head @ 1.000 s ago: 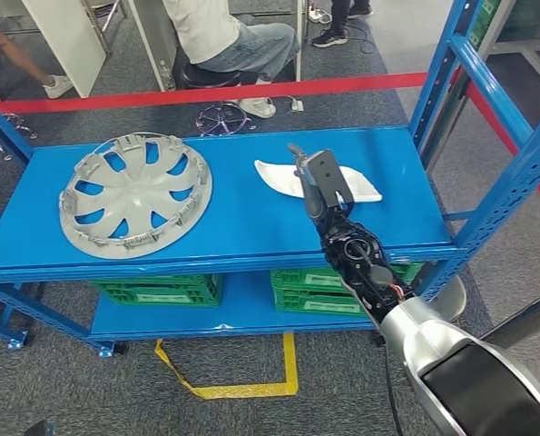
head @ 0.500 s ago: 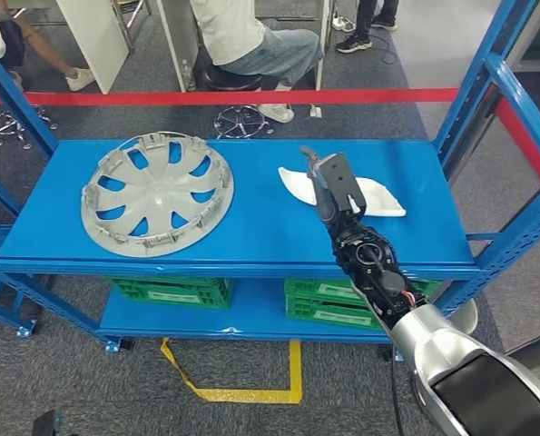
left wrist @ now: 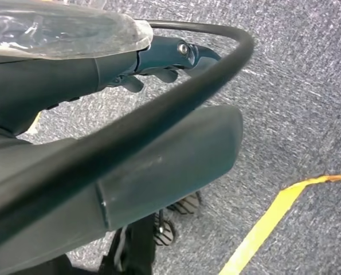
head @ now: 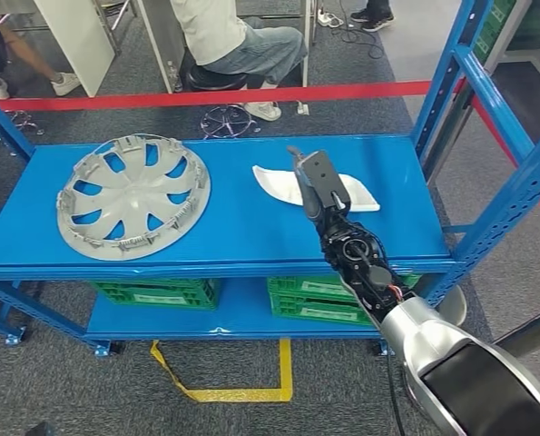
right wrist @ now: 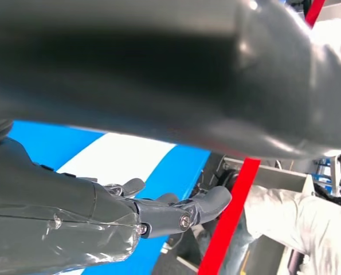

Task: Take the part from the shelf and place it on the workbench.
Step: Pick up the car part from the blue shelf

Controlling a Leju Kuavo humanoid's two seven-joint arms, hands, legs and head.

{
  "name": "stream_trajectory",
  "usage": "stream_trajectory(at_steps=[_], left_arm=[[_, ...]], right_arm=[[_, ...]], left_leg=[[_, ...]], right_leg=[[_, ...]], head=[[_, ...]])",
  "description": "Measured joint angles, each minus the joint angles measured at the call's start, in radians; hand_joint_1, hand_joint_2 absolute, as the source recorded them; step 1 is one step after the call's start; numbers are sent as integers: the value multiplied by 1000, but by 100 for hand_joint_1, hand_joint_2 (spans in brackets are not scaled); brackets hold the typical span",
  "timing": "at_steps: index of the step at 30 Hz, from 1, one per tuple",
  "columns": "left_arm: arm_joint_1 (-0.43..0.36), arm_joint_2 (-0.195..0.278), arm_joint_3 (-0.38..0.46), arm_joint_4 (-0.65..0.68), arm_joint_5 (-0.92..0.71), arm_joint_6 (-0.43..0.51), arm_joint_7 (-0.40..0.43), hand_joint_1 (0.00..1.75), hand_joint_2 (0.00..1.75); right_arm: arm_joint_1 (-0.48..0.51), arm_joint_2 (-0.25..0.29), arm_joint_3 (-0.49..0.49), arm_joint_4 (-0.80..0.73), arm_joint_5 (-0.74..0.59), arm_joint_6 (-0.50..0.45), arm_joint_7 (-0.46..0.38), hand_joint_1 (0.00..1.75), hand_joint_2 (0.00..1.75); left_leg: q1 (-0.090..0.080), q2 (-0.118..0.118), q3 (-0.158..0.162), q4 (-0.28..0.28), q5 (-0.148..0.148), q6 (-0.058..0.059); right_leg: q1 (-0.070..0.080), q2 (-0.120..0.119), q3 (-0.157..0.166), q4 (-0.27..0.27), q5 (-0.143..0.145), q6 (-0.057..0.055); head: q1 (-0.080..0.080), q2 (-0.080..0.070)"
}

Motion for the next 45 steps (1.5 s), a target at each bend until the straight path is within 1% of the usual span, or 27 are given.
stream_trajectory(at_steps=[2,5,6,7,9,10,11,12,13,15,16,17,20,22,25,26,27,28,31,33,37,38,40,42,43,44,45], left_arm=[[-3,2,0,0,0,0,-1,0,0],[-4,2,-2,0,2,0,-3,0,0],[-3,2,-3,0,3,0,-3,0,0],[-2,1,-4,0,4,0,-3,0,0],[-2,1,-8,0,9,1,-3,0,0],[-2,0,-9,0,14,2,-3,0,0],[-2,0,-10,0,17,5,-3,0,0],[-2,-2,-10,0,21,7,-3,0,0],[-2,-3,-10,0,24,9,-3,0,0],[-2,-6,-11,0,29,12,-3,0,0],[-3,-6,-11,0,31,13,-3,0,0],[-4,-7,-11,0,33,14,-3,0,0],[-2,-8,-11,0,34,15,-3,0,0],[-2,-8,-11,0,34,15,-3,0,0],[-5,-8,-12,0,34,14,-3,0,0],[-5,-9,-12,0,34,14,-3,0,0],[-4,-10,-12,0,33,14,-3,0,0],[-3,-10,-12,0,33,14,-3,0,0],[-4,-9,-12,0,33,13,-3,0,0],[-6,-8,-12,0,33,12,-3,0,0],[-5,-8,-12,0,33,11,-3,0,0],[-4,-8,-12,0,33,10,-3,0,0],[-4,-8,-14,0,32,9,-3,0,0],[-5,-8,-16,0,31,8,-3,0,0],[-4,-8,-17,0,30,8,-3,0,0],[-4,-9,-18,0,30,7,-3,0,0],[-4,-9,-18,0,30,7,-3,0,0]], right_arm=[[0,-2,-2,-6,5,0,4,0,0],[2,-5,-3,-12,11,-1,9,0,0],[1,-6,-3,-15,12,-1,10,0,0],[1,-8,-3,-17,12,-1,11,0,0],[3,-10,-3,-17,13,3,11,0,0],[5,-11,-3,-17,15,7,10,0,0],[7,-11,-3,-17,17,11,9,0,0],[8,-11,-3,-16,20,15,7,0,0],[7,-11,-3,-16,22,18,4,0,0],[2,-10,-2,-16,24,23,-1,0,0],[-2,-9,-1,-16,24,24,-3,0,0],[-4,-7,0,-15,24,25,-5,0,0],[-7,-3,1,-13,25,27,-6,0,0],[-11,0,1,-12,25,27,-6,0,0],[-16,4,1,-10,26,29,-6,0,0],[-14,4,2,-9,27,30,-6,0,0],[-13,4,2,-7,28,30,-6,0,0],[-12,4,2,-7,29,31,-6,0,0],[-13,5,2,-7,29,31,-6,0,0],[-15,5,2,-8,29,31,-6,0,0],[-16,7,3,-8,30,30,-5,0,0],[-16,7,3,-8,31,30,-5,0,0],[-16,7,3,-8,31,28,-2,0,0],[-11,6,3,-8,33,28,3,0,0],[-8,6,3,-7,34,28,6,0,0],[-4,5,3,-7,35,28,8,0,0],[-2,4,3,-7,35,28,10,0,0]], left_leg=[[-11,10,37,-78,20,8],[-9,4,43,-90,23,12],[-6,3,48,-95,24,15],[-2,2,52,-100,25,19],[-1,-1,56,-101,23,23],[-1,-4,56,-100,22,24],[-1,-8,57,-100,21,24],[-1,-12,59,-99,20,23],[-1,-16,62,-99,18,22],[-1,-25,67,-96,13,15],[-2,-29,66,-93,12,11],[-1,-32,63,-92,13,6],[3,-38,55,-89,16,-11],[4,-31,42,-59,-3,-21],[6,-18,-55,130,-89,-36],[8,-16,-90,194,-110,-39],[9,-15,-105,217,-109,-40],[10,-14,-99,199,-90,-40],[11,2,10,-14,4,-34],[6,9,49,-91,25,-26],[3,-2,51,-95,22,-5],[5,-4,53,-97,22,0],[7,-7,57,-100,22,10],[5,-13,58,-99,20,15],[4,-17,59,-99,18,16],[3,-22,61,-98,17,17],[3,-27,64,-98,15,17]], right_leg=[[3,-3,0,-1,-3,4],[3,-7,-1,2,-12,18],[3,-6,-8,20,-26,23],[3,-4,-27,63,-52,28],[0,-2,-89,202,-119,35],[-2,-2,-122,269,-142,37],[-4,-2,-141,305,-148,39],[-6,-2,-139,296,-130,40],[-8,-1,-117,247,-95,41],[-11,10,-48,97,-19,38],[-12,17,-20,40,-1,35],[-11,22,-5,9,4,31],[-7,21,5,-9,4,17],[-10,16,9,-17,9,7],[-11,3,11,-20,9,-3],[-11,-1,11,-19,9,-4],[-11,-5,11,-19,8,-5],[-11,-8,11,-19,8,-4],[-9,-15,15,-19,4,2],[-6,-18,16,-19,0,8],[-6,-22,19,-19,-10,28],[-7,-19,12,-1,-24,32],[-8,-11,-33,99,-80,39],[-8,-6,-100,245,-139,41],[-7,-5,-125,292,-149,41],[-7,-4,-134,302,-139,40],[-7,-2,-123,269,-108,37]], head=[[-2,0],[0,0],[3,0],[8,0],[20,0],[25,0],[30,0],[34,0],[39,0],[47,0],[50,0],[50,0],[50,0],[48,0],[26,0],[20,0],[17,0],[14,0],[4,0],[1,0],[8,0],[12,0],[24,0],[35,0],[38,0],[42,0],[47,0]])
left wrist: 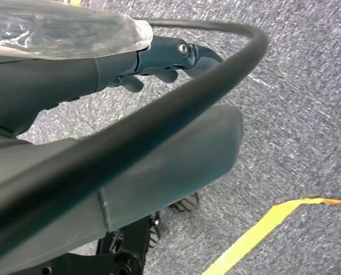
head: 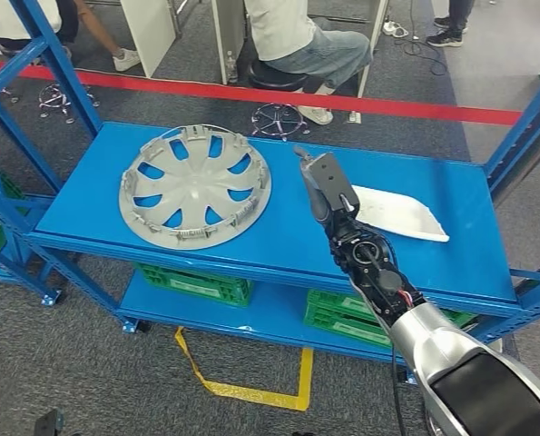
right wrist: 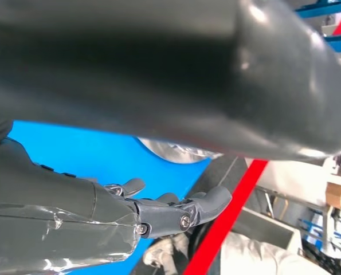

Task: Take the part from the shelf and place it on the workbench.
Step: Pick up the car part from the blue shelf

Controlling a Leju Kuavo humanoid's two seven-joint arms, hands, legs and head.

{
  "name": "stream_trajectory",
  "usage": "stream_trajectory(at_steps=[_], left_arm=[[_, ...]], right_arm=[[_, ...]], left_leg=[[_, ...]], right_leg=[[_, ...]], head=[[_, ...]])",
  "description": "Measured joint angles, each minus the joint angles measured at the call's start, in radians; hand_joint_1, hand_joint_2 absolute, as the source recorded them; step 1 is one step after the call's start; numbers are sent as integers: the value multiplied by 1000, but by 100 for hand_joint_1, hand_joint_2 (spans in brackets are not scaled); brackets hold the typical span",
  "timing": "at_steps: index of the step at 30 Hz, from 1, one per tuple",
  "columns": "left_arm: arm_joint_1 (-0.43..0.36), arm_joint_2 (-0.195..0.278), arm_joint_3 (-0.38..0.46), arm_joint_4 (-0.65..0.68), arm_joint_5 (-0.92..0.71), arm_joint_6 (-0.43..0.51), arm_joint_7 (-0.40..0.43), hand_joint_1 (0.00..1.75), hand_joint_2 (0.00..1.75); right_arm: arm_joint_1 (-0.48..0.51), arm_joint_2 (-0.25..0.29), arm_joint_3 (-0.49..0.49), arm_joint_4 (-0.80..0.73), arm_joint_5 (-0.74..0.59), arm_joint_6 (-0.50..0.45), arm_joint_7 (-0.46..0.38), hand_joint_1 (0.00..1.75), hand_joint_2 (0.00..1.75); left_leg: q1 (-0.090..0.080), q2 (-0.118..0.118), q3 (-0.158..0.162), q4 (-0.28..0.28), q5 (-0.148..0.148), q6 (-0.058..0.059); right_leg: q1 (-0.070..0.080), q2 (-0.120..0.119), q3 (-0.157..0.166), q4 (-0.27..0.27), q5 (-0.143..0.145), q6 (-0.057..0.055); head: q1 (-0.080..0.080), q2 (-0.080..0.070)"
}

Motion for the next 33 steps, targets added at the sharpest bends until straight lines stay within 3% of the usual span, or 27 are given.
stream_trajectory(at_steps=[2,4,8,10,12,13,14,15,16,18,20,22,24,26,28,29,30,31,33], left_arm=[[-1,-1,-2,0,0,-1,0,0,0],[-3,-1,-5,0,0,-3,0,0,0],[0,0,-8,0,0,-7,-1,0,0],[0,1,-8,0,-1,-8,-2,0,0],[-1,1,-11,0,-2,-10,-4,0,0],[0,0,-12,0,-2,-11,-4,0,0],[1,0,-14,0,-2,-11,-4,0,0],[2,0,-15,0,-2,-12,-4,0,0],[3,0,-16,0,-2,-12,-4,0,0],[0,2,-17,0,-2,-12,-5,0,0],[-3,2,-19,0,-1,-12,-6,0,0],[-4,2,-21,0,0,-12,-7,0,0],[-2,3,-23,0,0,-12,-7,0,0],[-2,3,-24,1,0,-15,-8,0,0],[-2,4,-25,1,-1,-17,-8,0,0],[-2,3,-25,1,-1,-18,-8,0,0],[-1,3,-26,1,-1,-18,-8,0,0],[0,3,-26,1,-2,-18,-8,0,0],[-1,3,-26,1,-3,-18,-8,0,0]], right_arm=[[0,0,0,0,1,0,2,0,0],[-4,-1,1,0,3,0,3,0,0],[-2,0,2,-2,7,-4,7,0,0],[-3,0,2,-3,9,-7,9,0,0],[-1,0,2,-3,13,-9,12,0,0],[2,-1,2,-3,15,-9,13,0,0],[4,-1,2,-3,18,-9,14,0,0],[5,-1,2,-3,19,-9,14,0,0],[4,-1,3,-3,20,-9,14,0,0],[1,-1,3,-4,22,-9,14,0,0],[-2,-1,3,-4,23,-8,14,0,0],[-3,-1,4,-4,25,-7,14,0,0],[-4,-2,5,-4,25,-7,14,0,0],[-3,-4,5,-4,25,-7,14,0,0],[4,-9,5,-3,25,-8,14,0,0],[8,-11,5,-3,25,-8,15,0,0],[10,-13,5,-2,25,-8,15,0,0],[10,-14,5,-2,25,-8,15,0,0],[9,-16,5,-3,25,-8,15,0,0]], left_leg=[[-2,-11,6,3,-6,-4],[-3,-23,4,7,-9,-13],[0,-31,-11,24,-16,-32],[2,-13,-51,110,-62,-43],[4,3,-125,249,-116,-53],[6,7,-153,297,-127,-56],[8,10,-162,305,-118,-58],[9,16,-150,273,-92,-59],[10,28,-118,205,-54,-58],[6,70,-49,64,1,-51],[-1,87,-25,9,12,-39],[-3,65,-25,7,12,-26],[0,46,-21,3,13,-13],[2,27,-19,2,13,-4],[0,4,-18,3,12,-1],[0,-10,-17,3,12,0],[0,-23,-15,4,12,-1],[0,-36,-13,4,11,-2],[0,-59,-10,7,8,-7]], right_leg=[[0,18,59,-143,83,-9],[0,34,110,-252,118,-15],[-2,20,130,-285,117,-29],[-5,5,137,-293,120,-37],[-4,-10,137,-294,118,-41],[-4,-18,138,-294,117,-42],[-3,-27,138,-294,115,-42],[-3,-35,140,-294,114,-41],[-3,-42,143,-294,111,-40],[2,-57,148,-292,104,-32],[9,-72,152,-292,97,-23],[10,-87,155,-291,89,-13],[5,-65,141,-250,57,-3],[1,-21,85,-123,-9,2],[1,-3,19,14,-56,3],[1,-1,4,37,-52,3],[1,1,9,15,-28,1],[0,7,31,-43,12,-1],[-5,44,92,-191,86,-7]], head=[[9,0],[13,0],[8,0],[-2,0],[-16,0],[-21,0],[-25,0],[-29,0],[-33,0],[-43,0],[-43,0],[-35,0],[-28,0],[-18,0],[-10,0],[-6,0],[-1,0],[4,0],[12,0]])
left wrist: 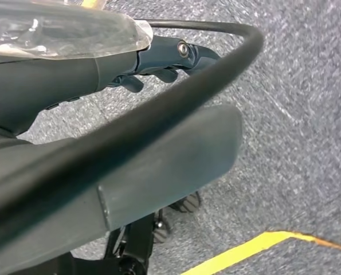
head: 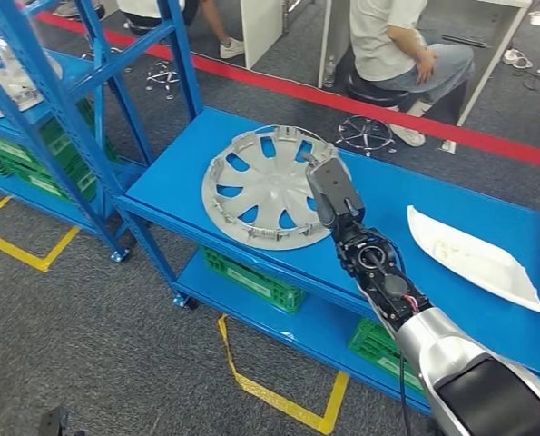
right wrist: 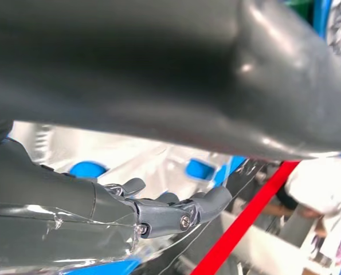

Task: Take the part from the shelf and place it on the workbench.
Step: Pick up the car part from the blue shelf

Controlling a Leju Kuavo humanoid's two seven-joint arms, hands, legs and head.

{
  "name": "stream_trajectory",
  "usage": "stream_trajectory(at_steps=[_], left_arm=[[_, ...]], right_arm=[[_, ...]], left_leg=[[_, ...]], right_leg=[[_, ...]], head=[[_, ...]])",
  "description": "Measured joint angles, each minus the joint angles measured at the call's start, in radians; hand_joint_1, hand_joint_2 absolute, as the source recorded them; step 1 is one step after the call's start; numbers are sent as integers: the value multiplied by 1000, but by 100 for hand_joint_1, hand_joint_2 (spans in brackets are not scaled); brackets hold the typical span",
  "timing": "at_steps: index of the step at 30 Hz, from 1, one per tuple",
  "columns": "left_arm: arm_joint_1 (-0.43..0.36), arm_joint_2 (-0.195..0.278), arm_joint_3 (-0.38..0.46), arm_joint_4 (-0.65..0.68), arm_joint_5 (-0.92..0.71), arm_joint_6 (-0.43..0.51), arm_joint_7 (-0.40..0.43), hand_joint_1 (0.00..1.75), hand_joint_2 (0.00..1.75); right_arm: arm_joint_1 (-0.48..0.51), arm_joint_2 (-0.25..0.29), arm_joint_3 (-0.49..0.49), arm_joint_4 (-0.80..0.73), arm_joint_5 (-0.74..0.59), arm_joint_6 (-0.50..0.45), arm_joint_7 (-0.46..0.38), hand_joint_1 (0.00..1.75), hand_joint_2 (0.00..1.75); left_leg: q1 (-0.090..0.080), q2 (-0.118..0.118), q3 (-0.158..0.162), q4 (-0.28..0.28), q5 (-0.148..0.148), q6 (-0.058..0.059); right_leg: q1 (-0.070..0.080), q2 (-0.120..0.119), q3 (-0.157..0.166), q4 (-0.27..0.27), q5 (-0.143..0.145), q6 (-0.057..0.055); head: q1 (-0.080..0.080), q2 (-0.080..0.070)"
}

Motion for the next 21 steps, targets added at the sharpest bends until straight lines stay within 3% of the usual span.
stream_trajectory(at_steps=[2,4,5,7,9,11,14,20,21], left_arm=[[-2,1,-1,0,0,0,0,0,0],[1,2,-2,0,0,0,0,0,0],[5,2,-2,0,1,0,0,0,0],[6,2,-3,0,2,1,0,0,0],[2,2,-4,0,3,1,0,0,0],[0,0,-5,0,3,1,0,0,0],[2,-1,-6,0,3,1,0,0,0],[2,-1,-6,0,3,1,0,0,0],[2,0,-6,0,3,1,0,0,0]], right_arm=[[0,-2,0,0,1,0,1,0,0],[0,-2,1,-1,3,0,3,0,0],[0,-2,1,-2,4,0,3,0,0],[-3,0,2,-5,5,1,3,0,0],[-5,1,2,-6,5,1,4,0,0],[-2,1,3,-6,6,2,5,0,0],[-1,1,3,-6,7,2,5,0,0],[-1,1,3,-6,7,2,5,0,0],[-2,1,3,-6,7,2,5,0,0]], left_leg=[[1,-21,-7,3,2,-9],[5,-42,-15,2,8,-22],[6,-36,-18,6,5,-28],[4,7,-48,69,-31,-37],[3,56,-117,207,-94,-44],[6,70,-169,303,-122,-48],[8,74,-156,276,-91,-48],[9,75,-145,256,-81,-48],[8,79,-122,215,-64,-47]], right_leg=[[-3,30,35,-74,21,-4],[-2,20,44,-85,20,-12],[-1,9,47,-91,24,-18],[-2,-12,55,-104,31,-30],[0,-36,55,-107,33,-35],[2,-61,53,-107,32,-36],[3,-83,52,-107,30,-36],[3,-86,53,-107,30,-35],[3,-90,53,-107,30,-34]], head=[[-1,0],[-3,0],[-3,0],[-13,0],[-27,0],[-34,0],[-41,0],[-42,0],[-43,0]])
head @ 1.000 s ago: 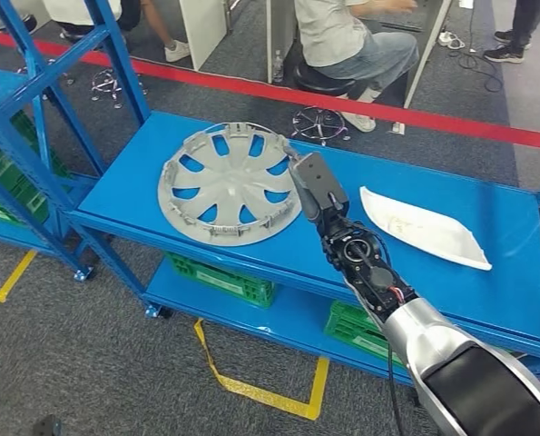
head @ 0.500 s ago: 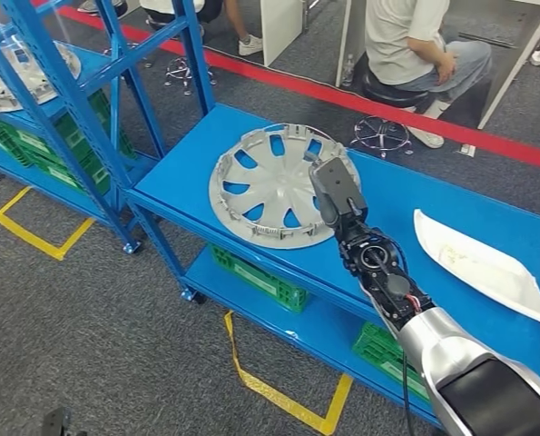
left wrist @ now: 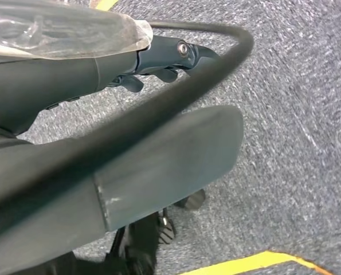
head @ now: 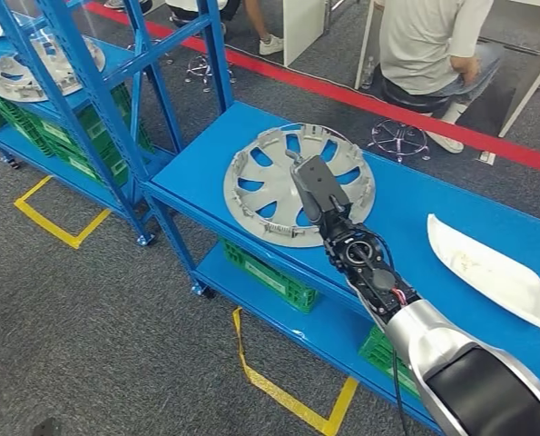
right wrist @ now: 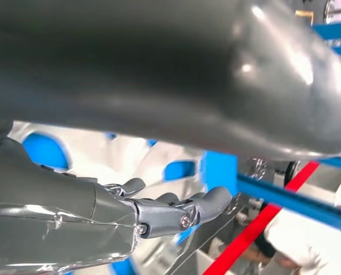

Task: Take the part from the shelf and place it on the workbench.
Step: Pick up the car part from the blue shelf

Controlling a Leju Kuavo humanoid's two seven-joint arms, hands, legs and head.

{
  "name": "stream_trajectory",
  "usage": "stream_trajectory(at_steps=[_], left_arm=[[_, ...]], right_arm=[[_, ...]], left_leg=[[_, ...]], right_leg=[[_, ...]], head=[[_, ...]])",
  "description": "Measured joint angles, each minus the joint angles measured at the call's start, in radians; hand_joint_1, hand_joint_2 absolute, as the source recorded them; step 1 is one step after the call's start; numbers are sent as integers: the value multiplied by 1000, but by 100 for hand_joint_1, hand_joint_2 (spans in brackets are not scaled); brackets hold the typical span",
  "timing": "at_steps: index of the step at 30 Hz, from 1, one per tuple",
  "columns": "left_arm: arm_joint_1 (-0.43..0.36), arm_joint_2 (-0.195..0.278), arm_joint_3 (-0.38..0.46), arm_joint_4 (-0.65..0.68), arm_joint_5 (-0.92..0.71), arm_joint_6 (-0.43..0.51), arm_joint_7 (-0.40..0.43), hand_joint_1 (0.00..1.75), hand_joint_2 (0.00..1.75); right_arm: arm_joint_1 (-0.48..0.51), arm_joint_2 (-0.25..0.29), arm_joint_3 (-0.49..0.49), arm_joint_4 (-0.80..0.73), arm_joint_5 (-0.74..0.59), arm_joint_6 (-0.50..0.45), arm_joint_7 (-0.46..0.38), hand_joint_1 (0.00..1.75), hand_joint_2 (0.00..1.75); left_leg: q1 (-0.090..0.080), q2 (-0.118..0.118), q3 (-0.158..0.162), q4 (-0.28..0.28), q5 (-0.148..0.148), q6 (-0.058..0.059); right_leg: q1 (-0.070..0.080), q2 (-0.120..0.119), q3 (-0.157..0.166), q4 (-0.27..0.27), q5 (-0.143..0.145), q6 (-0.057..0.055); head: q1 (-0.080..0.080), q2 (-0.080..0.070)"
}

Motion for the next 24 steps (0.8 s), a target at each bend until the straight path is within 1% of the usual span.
stream_trajectory(at_steps=[1,2,3,4,5,6,7,8,9,10,11,12,13,14,15,17,19,20,24], left_arm=[[0,1,0,0,0,0,0,0,0],[-2,2,0,0,0,0,0,0,0],[-2,2,-1,0,1,0,0,0,0],[-3,3,-2,0,2,1,0,0,0],[-4,4,-4,0,3,1,0,0,0],[-3,4,-6,0,4,2,0,0,0],[-4,4,-7,0,4,2,0,0,0],[-3,4,-8,0,5,2,1,0,0],[-1,3,-8,0,6,2,1,0,0],[0,3,-9,0,6,3,1,0,0],[1,3,-9,0,6,4,1,0,0],[1,3,-9,0,7,5,1,0,0],[1,3,-9,0,7,6,1,0,0],[1,4,-10,0,7,8,1,0,0],[2,4,-10,0,7,8,1,0,0],[4,5,-11,0,5,6,1,0,0],[5,5,-14,0,1,2,1,0,0],[6,5,-16,0,-1,0,1,0,0],[9,5,-23,1,-1,-2,1,0,0]], right_arm=[[-1,0,0,0,1,0,0,0,0],[-3,0,0,0,1,0,0,0,0],[-6,1,1,-1,2,0,0,0,0],[-8,1,1,-1,3,-1,0,0,0],[-8,0,2,-1,3,-3,-1,0,0],[-6,-2,2,-1,1,-6,-1,0,0],[-2,-4,2,0,-3,-9,-3,0,0],[1,-7,1,0,-9,-14,-6,0,0],[3,-10,-1,0,-15,-19,-9,0,0],[3,-12,-4,-1,-21,-26,-12,0,0],[2,-15,-7,-1,-25,-34,-14,0,0],[1,-18,-11,-2,-27,-42,-15,0,44],[0,-21,-14,-2,-29,-50,-14,0,87],[0,-23,-16,-2,-30,-64,-10,0,131],[1,-26,-19,-2,-30,-87,-4,0,175],[8,-45,-34,-7,-23,-175,30,0,175],[27,-80,-61,-26,-15,-276,74,0,175],[42,-102,-77,-41,-11,-304,91,0,175],[101,-178,-142,-104,34,-299,147,0,175]], left_leg=[[-1,10,30,-54,21,2],[-4,25,66,-119,42,7],[-6,30,102,-185,62,18],[-8,26,120,-217,69,30],[-10,13,129,-234,70,42],[-8,-7,132,-237,71,51],[-9,-19,133,-236,70,54],[-9,-29,134,-235,70,54],[-9,-37,136,-235,69,54],[-9,-44,139,-233,67,52],[-9,-50,141,-232,64,50],[-11,-55,139,-228,62,47],[-12,-58,135,-225,62,43],[-13,-60,130,-220,61,41],[-13,-60,126,-216,61,42],[-11,-60,124,-215,60,45],[-9,-60,127,-218,60,45],[-9,-60,128,-219,60,44],[-8,-57,130,-222,60,38]], right_leg=[[0,-5,1,0,-1,1],[3,-14,3,0,-4,5],[3,-17,3,8,-15,16],[3,-3,-21,70,-52,26],[3,12,-55,151,-95,37],[1,32,-95,240,-136,44],[1,45,-133,317,-161,45],[1,46,-140,322,-148,44],[1,46,-127,285,-116,42],[0,49,-100,214,-71,39],[1,55,-68,138,-32,36],[0,61,-40,72,-6,33],[0,67,-23,32,6,30],[0,71,-17,15,6,29],[0,72,-15,9,6,29],[3,74,-16,7,6,30],[6,74,-14,7,5,27],[7,74,-13,8,4,26],[8,76,-13,8,5,22]], head=[[-2,0],[-4,0],[-3,0],[2,0],[9,0],[17,0],[24,0],[28,0],[33,0],[39,0],[45,0],[48,0],[49,0],[47,0],[43,0],[35,0],[30,0],[27,0],[24,0]])
